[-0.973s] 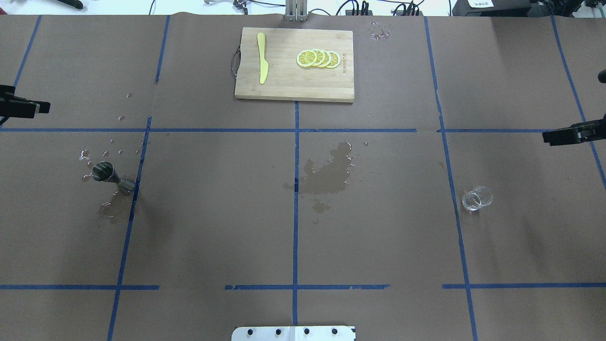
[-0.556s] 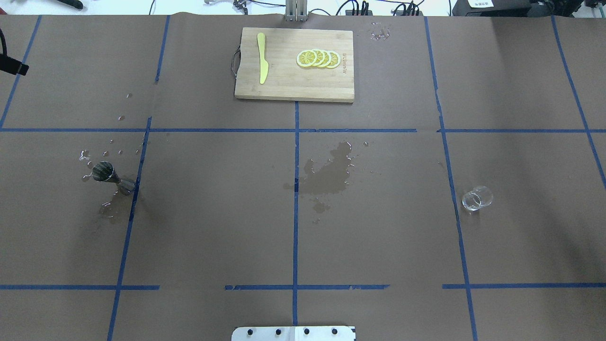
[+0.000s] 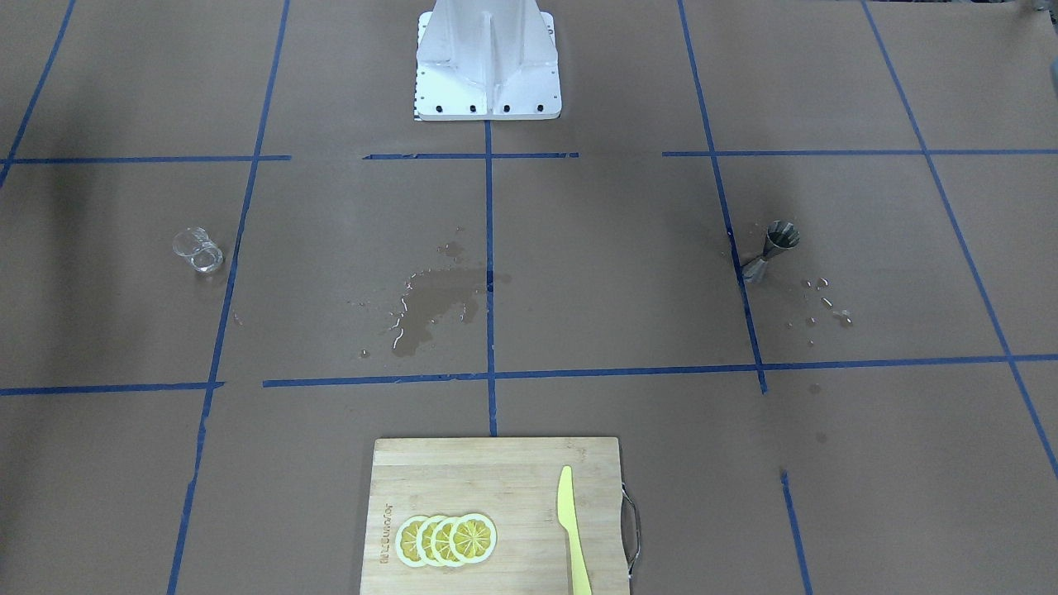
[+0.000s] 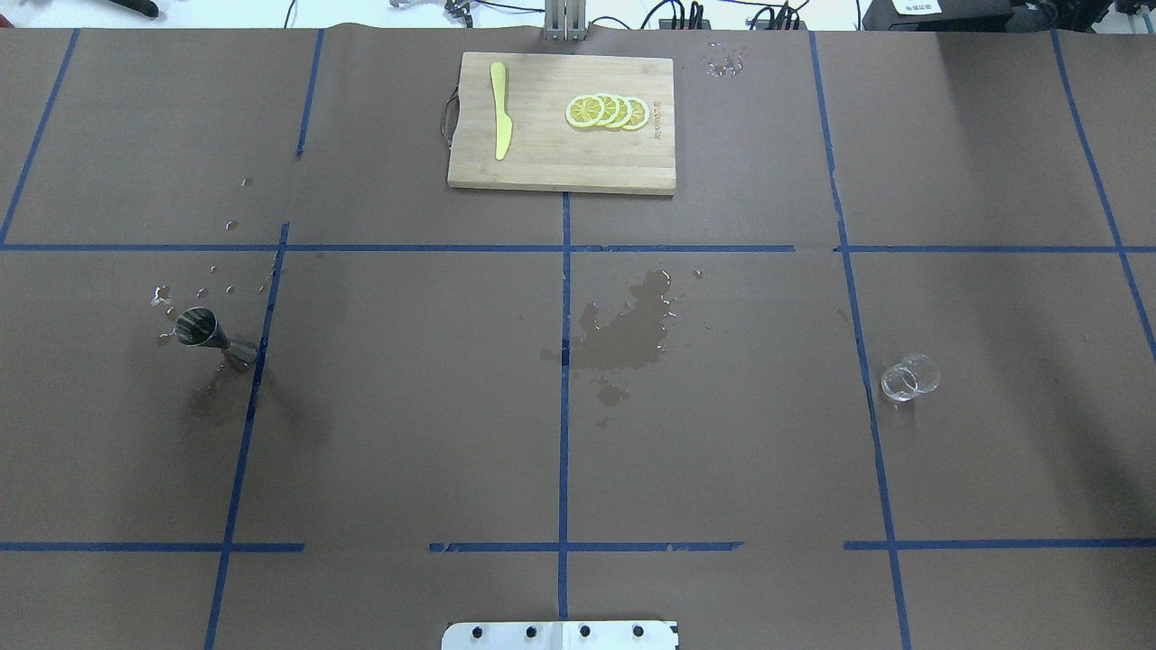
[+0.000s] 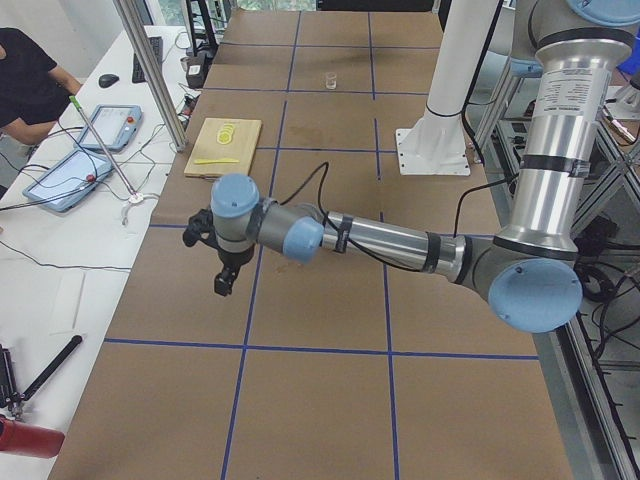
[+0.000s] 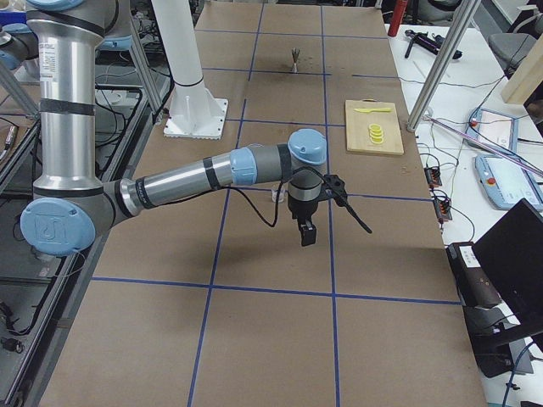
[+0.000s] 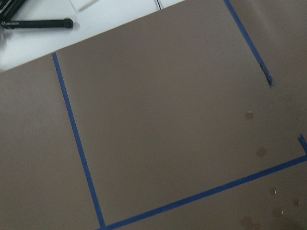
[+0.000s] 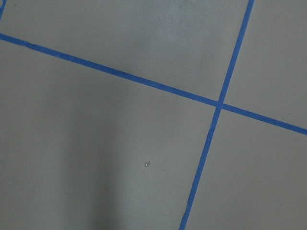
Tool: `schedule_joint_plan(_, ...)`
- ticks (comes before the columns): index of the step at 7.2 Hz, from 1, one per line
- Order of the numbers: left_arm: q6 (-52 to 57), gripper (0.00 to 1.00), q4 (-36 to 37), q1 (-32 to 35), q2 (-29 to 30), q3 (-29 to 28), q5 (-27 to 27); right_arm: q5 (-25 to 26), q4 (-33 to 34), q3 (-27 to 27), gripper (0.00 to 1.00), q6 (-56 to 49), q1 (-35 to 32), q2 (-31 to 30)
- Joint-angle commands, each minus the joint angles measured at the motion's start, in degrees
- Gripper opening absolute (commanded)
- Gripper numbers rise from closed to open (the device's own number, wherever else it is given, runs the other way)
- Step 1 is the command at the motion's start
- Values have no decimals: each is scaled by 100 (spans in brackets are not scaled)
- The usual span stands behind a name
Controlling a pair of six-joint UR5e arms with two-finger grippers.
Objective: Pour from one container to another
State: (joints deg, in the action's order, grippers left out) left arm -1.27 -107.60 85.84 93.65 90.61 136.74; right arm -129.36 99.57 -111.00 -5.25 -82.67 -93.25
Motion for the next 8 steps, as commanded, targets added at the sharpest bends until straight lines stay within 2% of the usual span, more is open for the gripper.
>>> schedule_joint_plan(1, 13, 100, -1209, 82, -725, -648, 143, -177, -8, 357, 100, 120, -4, 8)
schedule_joint_plan(3, -23, 100, -1027, 82, -630, -597, 55, -204, -453, 806, 100, 156, -221, -9)
schedule_joint_plan(4, -23, 100, -948, 90, -603, -571, 11, -578, -735, 1225, 100, 156, -458, -9)
schedule_joint_plan(5, 38, 100, -529, 99, -437, -432, -129, -1017, -1059, 1682, 100, 147, -608, -18)
schedule_joint_plan(6, 108, 100, -99, 117, -401, -186, -269, -1038, -1358, 1930, 100, 156, -653, -36)
schedule_joint_plan(8, 625, 100, 623, 379, -392, 79, -271, -1039, -1397, 1907, 100, 409, -689, -18)
